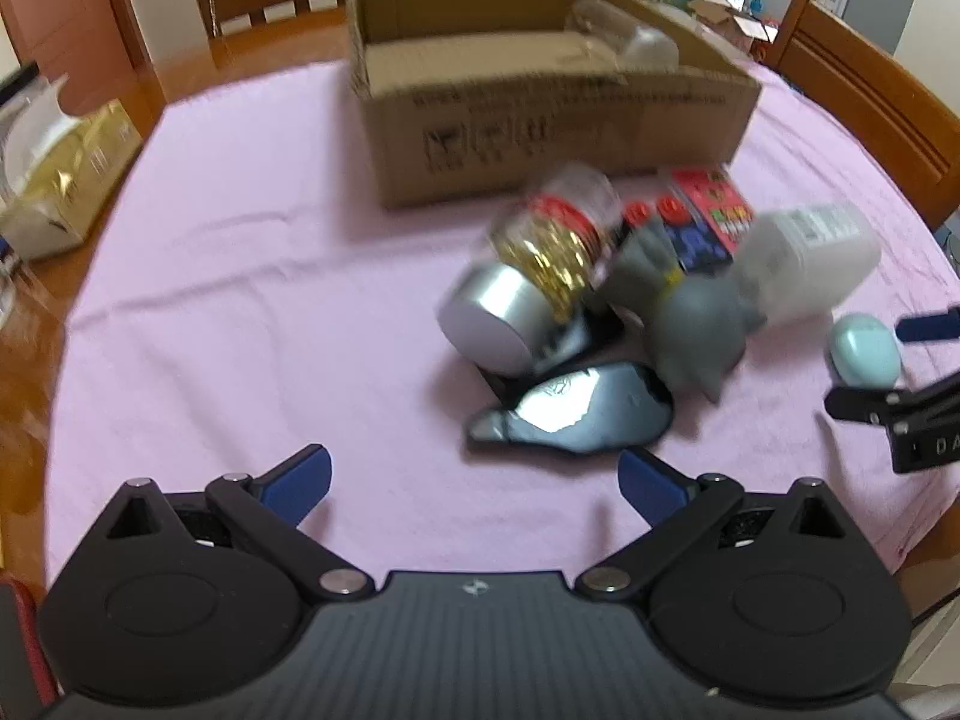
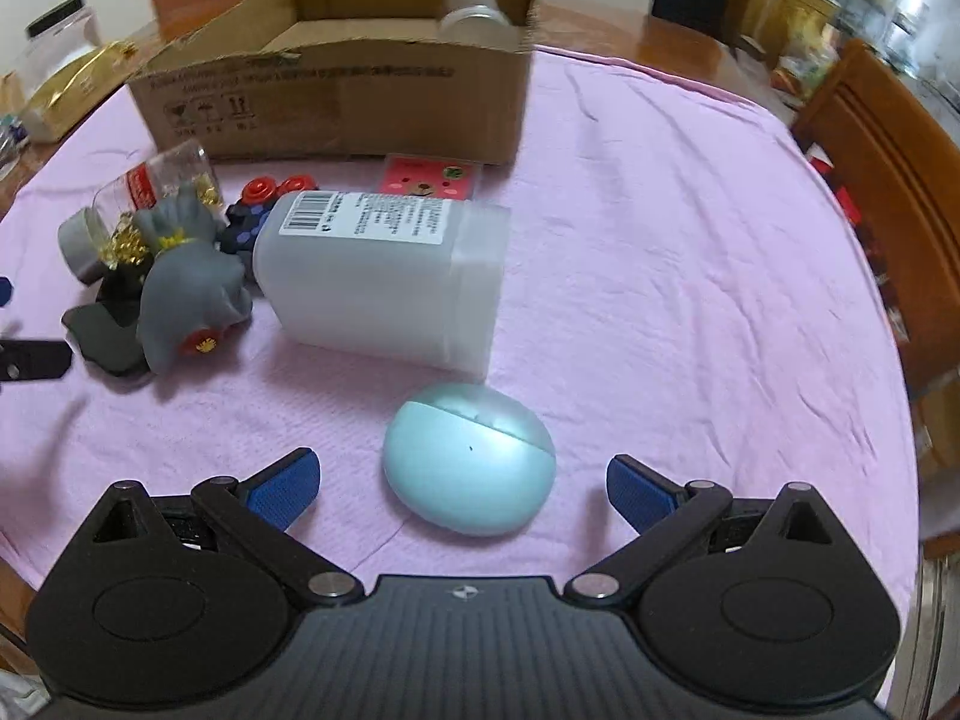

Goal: Organize rigid objects
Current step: 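Move both tools back over the remaining items on the towel, then grasp the black tape dispenser with the left gripper while the right gripper grasps the mint-green case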

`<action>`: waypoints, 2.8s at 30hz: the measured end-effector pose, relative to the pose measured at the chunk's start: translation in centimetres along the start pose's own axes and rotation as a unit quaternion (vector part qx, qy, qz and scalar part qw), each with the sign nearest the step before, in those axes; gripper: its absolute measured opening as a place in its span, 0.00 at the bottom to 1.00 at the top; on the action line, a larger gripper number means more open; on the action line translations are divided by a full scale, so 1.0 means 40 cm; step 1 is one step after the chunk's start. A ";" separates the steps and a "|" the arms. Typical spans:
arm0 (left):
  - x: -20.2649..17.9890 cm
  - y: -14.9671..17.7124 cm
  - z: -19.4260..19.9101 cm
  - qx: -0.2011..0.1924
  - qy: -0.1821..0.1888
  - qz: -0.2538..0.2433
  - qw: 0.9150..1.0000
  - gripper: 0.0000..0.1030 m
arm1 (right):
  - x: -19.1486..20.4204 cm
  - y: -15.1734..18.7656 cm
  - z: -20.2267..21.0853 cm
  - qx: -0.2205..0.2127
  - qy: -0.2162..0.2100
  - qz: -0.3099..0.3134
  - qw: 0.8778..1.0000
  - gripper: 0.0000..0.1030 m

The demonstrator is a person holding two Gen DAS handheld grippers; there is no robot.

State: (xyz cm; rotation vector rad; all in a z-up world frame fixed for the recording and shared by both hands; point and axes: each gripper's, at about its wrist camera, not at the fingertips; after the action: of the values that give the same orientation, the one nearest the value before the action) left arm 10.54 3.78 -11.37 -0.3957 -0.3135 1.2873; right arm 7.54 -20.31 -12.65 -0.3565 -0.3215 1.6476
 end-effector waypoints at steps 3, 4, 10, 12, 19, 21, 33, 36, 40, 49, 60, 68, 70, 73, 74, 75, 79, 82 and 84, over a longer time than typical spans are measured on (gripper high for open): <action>-0.020 0.012 -0.017 0.009 0.001 0.007 1.000 0.98 | -0.005 -0.005 -0.022 0.006 -0.008 0.019 1.000 1.00; -0.027 0.015 -0.022 0.011 0.003 0.011 1.000 0.98 | -0.012 -0.003 -0.024 0.004 -0.020 0.016 1.000 1.00; -0.066 0.009 -0.037 0.001 -0.007 0.012 1.000 0.99 | -0.024 0.000 -0.023 -0.013 -0.034 0.040 0.999 1.00; -0.076 0.001 -0.044 -0.004 -0.009 0.010 1.000 0.99 | -0.028 0.006 -0.019 -0.016 -0.036 0.043 0.998 1.00; -0.091 -0.019 -0.062 -0.015 -0.014 0.019 1.000 0.99 | -0.030 0.014 -0.015 -0.025 -0.038 0.046 0.998 1.00; -0.075 -0.012 -0.058 -0.014 -0.018 0.027 0.999 0.99 | -0.030 0.014 -0.015 -0.025 -0.038 0.045 0.998 1.00; 0.003 0.003 -0.042 0.015 -0.047 0.086 0.995 0.99 | -0.026 0.027 -0.008 -0.032 -0.029 0.029 0.999 1.00; -0.010 0.002 -0.043 0.026 -0.056 0.110 0.992 0.99 | -0.025 0.028 -0.007 -0.034 -0.025 0.022 0.999 1.00; -0.018 0.006 -0.039 0.022 -0.051 0.112 0.992 0.99 | -0.023 0.031 -0.006 -0.036 -0.021 0.016 0.999 1.00; -0.035 0.002 -0.039 -0.006 -0.031 0.094 0.995 0.97 | -0.002 0.034 -0.003 -0.036 -0.025 0.022 0.999 1.00; -0.029 0.007 -0.042 -0.016 -0.029 0.048 0.998 0.97 | 0.019 0.025 -0.003 -0.025 -0.028 0.025 0.999 1.00; -0.029 -0.001 -0.045 -0.009 -0.030 0.051 0.998 0.96 | 0.041 0.009 -0.013 -0.031 -0.024 0.016 0.999 1.00; -0.029 -0.002 -0.045 -0.011 -0.030 0.050 0.998 0.93 | 0.041 0.004 -0.013 -0.029 -0.021 0.010 0.999 0.99; -0.026 -0.005 -0.043 -0.012 -0.029 0.048 0.998 0.90 | 0.039 0.001 -0.008 -0.032 -0.018 0.006 0.999 0.92; -0.024 -0.006 -0.042 -0.012 -0.029 0.048 0.998 0.89 | 0.037 0.000 -0.006 -0.032 -0.016 0.003 0.999 0.91; -0.023 -0.006 -0.041 -0.012 -0.028 0.047 0.998 0.88 | 0.034 -0.001 -0.004 -0.032 -0.014 0.000 0.999 0.87; -0.023 -0.006 -0.040 -0.011 -0.026 0.042 0.999 0.87 | 0.027 -0.006 0.001 -0.031 -0.009 -0.006 0.999 0.79; -0.022 -0.007 -0.040 -0.010 -0.024 0.038 0.999 0.87 | 0.027 -0.009 0.004 -0.031 -0.009 -0.003 0.999 0.73; -0.022 -0.008 -0.041 -0.008 -0.022 0.034 0.999 0.87 | 0.028 -0.012 0.005 -0.030 -0.010 -0.002 0.999 0.70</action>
State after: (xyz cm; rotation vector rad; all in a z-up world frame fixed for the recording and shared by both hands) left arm 11.31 2.67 -12.67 -0.3940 -0.3507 1.3630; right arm 7.78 -19.14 -12.31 -0.3849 -0.3868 1.6406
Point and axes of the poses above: each gripper's, at about its wrist camera, not at the fingertips, and z roughly against the way its jaws point, x to its left, y to its underside, and after that the axes turned 2 degrees about x, right-handed
